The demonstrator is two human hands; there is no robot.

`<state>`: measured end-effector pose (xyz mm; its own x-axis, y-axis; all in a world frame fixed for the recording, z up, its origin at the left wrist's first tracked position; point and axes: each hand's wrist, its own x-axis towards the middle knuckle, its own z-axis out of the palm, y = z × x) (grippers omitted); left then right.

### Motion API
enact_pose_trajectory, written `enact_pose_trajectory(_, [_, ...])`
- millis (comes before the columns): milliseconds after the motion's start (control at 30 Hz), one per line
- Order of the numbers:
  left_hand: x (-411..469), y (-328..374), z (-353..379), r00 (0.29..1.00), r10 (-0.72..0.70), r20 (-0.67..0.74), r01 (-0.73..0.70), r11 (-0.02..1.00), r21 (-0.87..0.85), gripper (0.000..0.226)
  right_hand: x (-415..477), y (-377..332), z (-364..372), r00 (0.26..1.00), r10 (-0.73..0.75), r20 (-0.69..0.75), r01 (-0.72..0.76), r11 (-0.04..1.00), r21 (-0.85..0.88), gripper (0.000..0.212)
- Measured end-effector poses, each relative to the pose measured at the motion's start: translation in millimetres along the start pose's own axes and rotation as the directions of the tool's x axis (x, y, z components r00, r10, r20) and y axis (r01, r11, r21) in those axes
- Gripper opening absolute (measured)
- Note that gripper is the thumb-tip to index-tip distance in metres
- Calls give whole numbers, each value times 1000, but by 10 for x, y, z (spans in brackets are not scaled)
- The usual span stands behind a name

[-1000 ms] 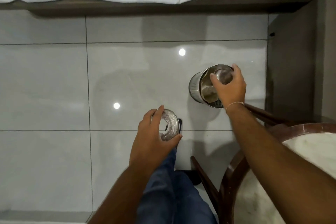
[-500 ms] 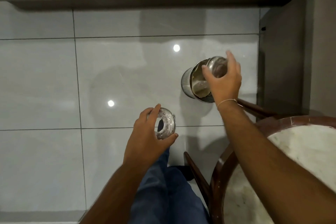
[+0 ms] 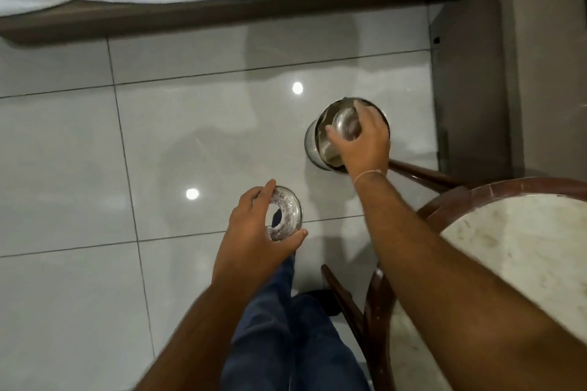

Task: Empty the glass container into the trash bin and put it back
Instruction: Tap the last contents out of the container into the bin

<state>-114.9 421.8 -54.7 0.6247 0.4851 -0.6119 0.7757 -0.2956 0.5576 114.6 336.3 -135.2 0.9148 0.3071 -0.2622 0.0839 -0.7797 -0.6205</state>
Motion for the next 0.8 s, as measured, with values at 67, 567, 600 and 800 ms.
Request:
enact_pose_trajectory(67, [23,68,-36,999,21,-24,-22,1000,-21,102,9,-7,-8,992,91,-89,-78,987,137,71])
enact_pose_trajectory(567, [-172,1210,95,910,393,130,-365,910,-196,104,-1407,294,-1267,728,311,611,-589,-172,789,79])
enact_pose_trajectory(600, [-215,1289,181,886,418,199,-383,904,-191,105,-1543,360,-1337,721,333,608,-593,-156,790,75])
enact_pose_trajectory(800, [-622,1634,831,688,510,516,-559,826,-72,113,-2239,584,-1799,713,430,554,-461,-309,832,59])
